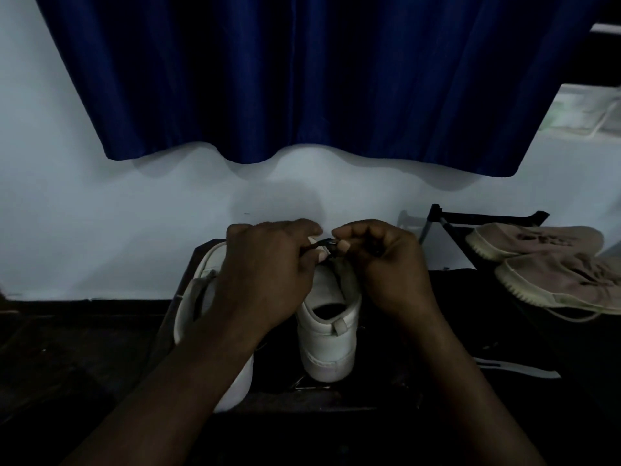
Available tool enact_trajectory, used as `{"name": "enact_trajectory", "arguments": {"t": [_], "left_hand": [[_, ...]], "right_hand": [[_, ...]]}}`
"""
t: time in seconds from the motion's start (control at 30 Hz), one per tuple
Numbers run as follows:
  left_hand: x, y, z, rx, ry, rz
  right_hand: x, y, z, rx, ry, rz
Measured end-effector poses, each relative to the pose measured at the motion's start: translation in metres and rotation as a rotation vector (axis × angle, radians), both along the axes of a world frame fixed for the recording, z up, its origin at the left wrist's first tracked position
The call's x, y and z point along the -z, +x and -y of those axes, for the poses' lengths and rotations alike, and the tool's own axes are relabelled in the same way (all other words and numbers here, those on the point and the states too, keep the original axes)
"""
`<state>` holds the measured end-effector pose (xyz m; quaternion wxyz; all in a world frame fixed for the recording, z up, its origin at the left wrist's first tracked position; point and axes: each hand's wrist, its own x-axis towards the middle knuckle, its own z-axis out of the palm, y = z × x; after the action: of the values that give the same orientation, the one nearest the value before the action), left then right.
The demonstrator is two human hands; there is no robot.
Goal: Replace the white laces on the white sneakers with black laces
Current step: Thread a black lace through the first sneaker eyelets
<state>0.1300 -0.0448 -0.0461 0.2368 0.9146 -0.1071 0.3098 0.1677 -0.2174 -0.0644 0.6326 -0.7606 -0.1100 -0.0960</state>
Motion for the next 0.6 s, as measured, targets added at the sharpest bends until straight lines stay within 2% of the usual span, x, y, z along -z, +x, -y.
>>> {"name": "enact_trajectory", "arguments": {"t": [0.1,0.2,0.43,0.53,0.6], "left_hand": [[0.002,0.002,0.004,0.024,0.004,0.013],[0.007,0.005,0.005,-0.038,0.059,0.01],[0.016,0.008,0.019,-0.152,0.259,-0.106],[0.019,0.013,0.025,-0.181,0.224,-0.172],[0.02,0.016,0.026,-0.195,0.193,-0.191]], "right_hand": [[-0.002,-0.003,-0.002,0.0,0.002,-0.01],[-0.002,-0.004,0.0,0.06,-0.053,-0.017],[0.005,-0.004,0.013,0.103,-0.463,-0.042],[0.006,-0.004,0.016,0.11,-0.394,-0.118],[0.006,-0.003,0.018,0.087,-0.229,-0.248]]}}
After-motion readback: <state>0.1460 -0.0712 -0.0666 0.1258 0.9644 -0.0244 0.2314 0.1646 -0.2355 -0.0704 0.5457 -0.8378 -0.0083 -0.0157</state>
